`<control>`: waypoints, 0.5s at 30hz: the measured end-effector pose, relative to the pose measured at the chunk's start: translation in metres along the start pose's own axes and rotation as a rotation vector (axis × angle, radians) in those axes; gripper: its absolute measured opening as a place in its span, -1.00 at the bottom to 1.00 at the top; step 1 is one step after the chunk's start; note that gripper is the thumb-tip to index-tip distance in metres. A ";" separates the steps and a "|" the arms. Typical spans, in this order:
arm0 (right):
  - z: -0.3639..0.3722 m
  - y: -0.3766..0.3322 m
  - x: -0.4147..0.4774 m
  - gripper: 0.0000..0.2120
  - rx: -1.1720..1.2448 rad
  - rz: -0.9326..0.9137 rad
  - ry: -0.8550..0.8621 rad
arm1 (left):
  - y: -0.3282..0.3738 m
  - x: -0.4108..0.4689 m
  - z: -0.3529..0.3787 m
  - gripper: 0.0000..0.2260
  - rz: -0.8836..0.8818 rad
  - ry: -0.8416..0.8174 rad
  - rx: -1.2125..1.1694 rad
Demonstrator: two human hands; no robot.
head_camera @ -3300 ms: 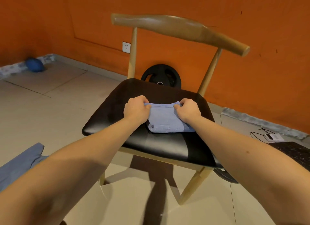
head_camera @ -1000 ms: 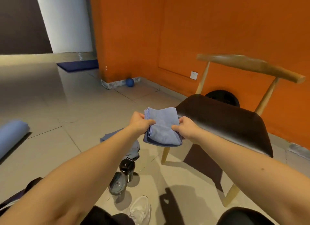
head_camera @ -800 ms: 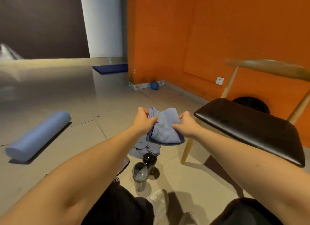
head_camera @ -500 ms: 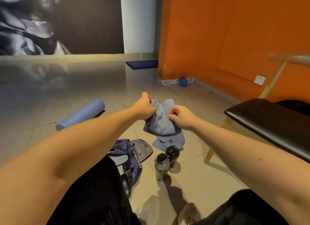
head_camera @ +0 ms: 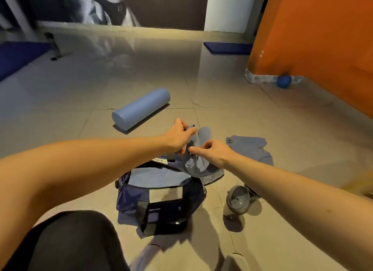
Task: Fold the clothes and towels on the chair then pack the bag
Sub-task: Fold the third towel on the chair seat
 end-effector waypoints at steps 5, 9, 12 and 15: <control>0.064 0.006 0.051 -0.47 0.051 0.025 -0.019 | -0.058 0.026 -0.011 -0.74 -0.083 0.032 -0.112; 0.107 0.020 0.083 -0.59 0.113 0.084 0.014 | -0.103 0.035 -0.024 -0.81 -0.156 0.002 -0.203; 0.134 0.029 0.100 -0.75 0.088 0.095 -0.024 | -0.146 0.043 -0.054 -0.86 -0.080 0.104 0.049; 0.148 0.024 0.104 -0.75 0.025 0.030 -0.015 | -0.190 0.041 -0.087 -0.77 -0.018 0.158 0.653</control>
Point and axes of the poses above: each hand's wrist, its own x-axis towards the middle knuckle, its own z-axis out of the palm, y = z × x, the point moved 4 cm from there along x, towards the middle knuckle, and after that the axes turned 8 degrees about -x, right-handed, at the moved point
